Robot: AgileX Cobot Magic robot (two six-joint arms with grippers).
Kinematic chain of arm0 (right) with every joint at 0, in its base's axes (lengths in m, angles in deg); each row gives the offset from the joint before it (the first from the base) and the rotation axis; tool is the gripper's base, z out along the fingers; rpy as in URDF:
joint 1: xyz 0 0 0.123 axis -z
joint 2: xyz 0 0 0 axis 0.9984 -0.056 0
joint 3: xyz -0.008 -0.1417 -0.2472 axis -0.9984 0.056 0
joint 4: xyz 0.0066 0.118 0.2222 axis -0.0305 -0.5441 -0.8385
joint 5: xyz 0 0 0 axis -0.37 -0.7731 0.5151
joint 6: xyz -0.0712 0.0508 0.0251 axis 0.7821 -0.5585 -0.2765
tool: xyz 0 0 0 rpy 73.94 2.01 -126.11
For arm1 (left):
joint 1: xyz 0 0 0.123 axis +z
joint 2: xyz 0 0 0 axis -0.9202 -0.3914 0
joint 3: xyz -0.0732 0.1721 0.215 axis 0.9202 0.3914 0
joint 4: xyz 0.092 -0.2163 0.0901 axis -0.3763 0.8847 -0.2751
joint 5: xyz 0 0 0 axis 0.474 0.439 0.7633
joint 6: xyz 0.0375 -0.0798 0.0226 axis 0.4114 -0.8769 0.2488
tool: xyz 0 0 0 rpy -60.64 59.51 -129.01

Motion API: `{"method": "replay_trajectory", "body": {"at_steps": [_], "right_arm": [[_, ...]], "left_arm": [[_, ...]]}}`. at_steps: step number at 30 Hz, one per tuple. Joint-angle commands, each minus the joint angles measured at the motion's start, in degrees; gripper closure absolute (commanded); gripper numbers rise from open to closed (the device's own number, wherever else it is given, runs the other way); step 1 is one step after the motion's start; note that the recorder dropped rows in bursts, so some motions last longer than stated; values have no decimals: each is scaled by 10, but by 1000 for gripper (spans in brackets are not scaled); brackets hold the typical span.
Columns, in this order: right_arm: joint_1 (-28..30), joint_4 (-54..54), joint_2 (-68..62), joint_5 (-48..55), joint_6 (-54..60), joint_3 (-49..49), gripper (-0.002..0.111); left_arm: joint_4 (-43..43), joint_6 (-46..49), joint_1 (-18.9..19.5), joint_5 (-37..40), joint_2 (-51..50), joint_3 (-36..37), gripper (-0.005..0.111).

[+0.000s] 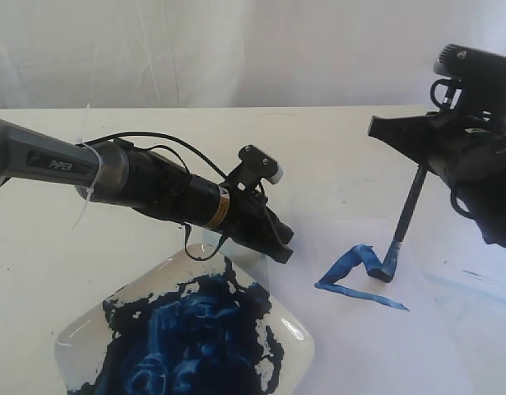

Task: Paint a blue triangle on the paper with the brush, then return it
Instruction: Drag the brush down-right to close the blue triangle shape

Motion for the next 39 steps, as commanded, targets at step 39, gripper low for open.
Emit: {"method": "replay_trajectory", "body": {"at_steps": [39], "right_arm": [[0, -61, 97, -21, 35, 61, 108]], "left_arm": [[-6, 0, -4, 3, -1, -1, 107]]}}
